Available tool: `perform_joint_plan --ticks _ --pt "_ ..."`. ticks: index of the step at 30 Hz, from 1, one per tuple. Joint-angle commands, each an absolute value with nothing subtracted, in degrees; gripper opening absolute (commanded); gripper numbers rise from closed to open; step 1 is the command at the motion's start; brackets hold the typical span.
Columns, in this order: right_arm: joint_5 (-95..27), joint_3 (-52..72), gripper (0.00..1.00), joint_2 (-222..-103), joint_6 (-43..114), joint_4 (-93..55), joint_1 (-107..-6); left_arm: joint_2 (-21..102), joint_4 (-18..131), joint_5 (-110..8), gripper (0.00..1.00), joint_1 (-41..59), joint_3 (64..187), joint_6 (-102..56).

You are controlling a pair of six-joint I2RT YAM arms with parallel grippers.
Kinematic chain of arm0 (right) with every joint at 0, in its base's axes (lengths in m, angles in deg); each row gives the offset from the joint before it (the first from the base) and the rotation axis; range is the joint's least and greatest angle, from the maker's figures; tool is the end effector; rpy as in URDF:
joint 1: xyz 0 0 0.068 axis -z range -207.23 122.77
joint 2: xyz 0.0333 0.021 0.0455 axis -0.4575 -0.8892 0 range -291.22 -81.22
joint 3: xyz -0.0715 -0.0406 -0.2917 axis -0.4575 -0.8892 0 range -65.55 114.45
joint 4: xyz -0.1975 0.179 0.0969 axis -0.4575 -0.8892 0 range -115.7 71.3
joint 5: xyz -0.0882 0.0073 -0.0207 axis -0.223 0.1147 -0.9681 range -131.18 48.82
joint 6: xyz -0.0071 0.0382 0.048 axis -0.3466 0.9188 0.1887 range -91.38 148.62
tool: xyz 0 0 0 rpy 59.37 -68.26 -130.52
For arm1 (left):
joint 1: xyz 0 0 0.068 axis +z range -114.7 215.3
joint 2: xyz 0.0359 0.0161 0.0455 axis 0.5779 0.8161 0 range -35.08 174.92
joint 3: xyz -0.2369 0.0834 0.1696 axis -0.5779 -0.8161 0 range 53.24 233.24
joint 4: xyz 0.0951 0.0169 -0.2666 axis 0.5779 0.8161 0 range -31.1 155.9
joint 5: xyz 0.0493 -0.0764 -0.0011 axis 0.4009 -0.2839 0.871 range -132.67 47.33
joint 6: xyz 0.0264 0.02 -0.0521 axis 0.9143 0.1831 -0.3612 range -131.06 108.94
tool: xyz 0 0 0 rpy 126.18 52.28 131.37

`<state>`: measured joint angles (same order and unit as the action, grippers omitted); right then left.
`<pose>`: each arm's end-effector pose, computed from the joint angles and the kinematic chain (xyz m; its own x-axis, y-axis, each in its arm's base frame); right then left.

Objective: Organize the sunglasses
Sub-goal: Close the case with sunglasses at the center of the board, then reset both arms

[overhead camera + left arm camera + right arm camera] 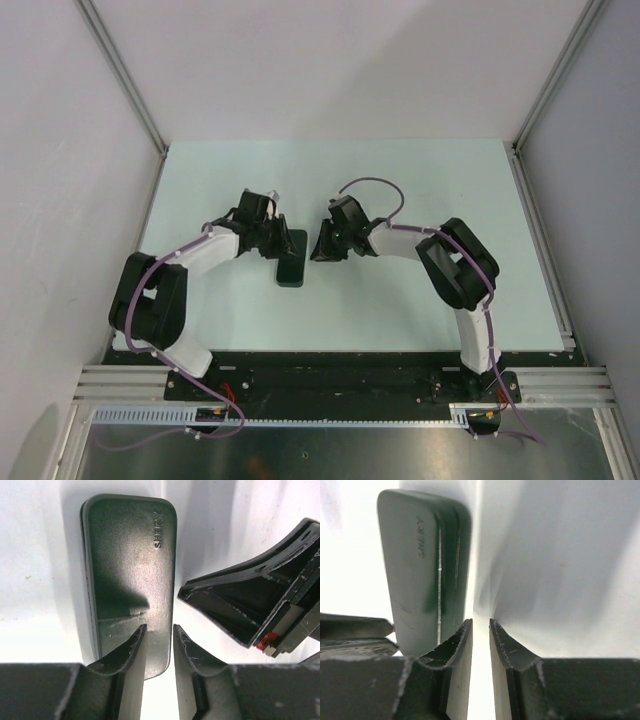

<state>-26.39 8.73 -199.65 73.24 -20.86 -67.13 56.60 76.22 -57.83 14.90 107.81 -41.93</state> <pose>0.3584 0.3153 0.1431 -0.9255 0.1114 -0.3620 -0.1482 0.7732 0.6167 0.3221 -0.1329 0.1976 -0.9002 -0.1936 -0.3901 0.0199 0.8765 -0.4810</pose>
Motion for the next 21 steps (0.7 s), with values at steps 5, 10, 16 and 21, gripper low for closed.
perform_joint_plan --ticks 5,10,16,21 --pt "-45.3 18.46 0.3 -193.81 62.9 -38.47 -69.06 50.88 76.12 -53.13 0.35 14.73 108.44 -40.59" --pt "-51.19 19.09 0.43 -189.86 60.09 -41.11 -71.26 46.15 77.7 -51.11 0.47 15.52 108.35 -39.63" --pt "-62.5 15.14 0.67 -178.99 55.52 -43.58 -74.68 35.34 80.95 -47.34 0.81 17.9 108.26 -34.28" --pt "-70.52 10.74 0.82 -168.51 55.33 -45.59 -75.83 22.51 84.28 -45.75 1.0 18.69 109.75 -30.05"
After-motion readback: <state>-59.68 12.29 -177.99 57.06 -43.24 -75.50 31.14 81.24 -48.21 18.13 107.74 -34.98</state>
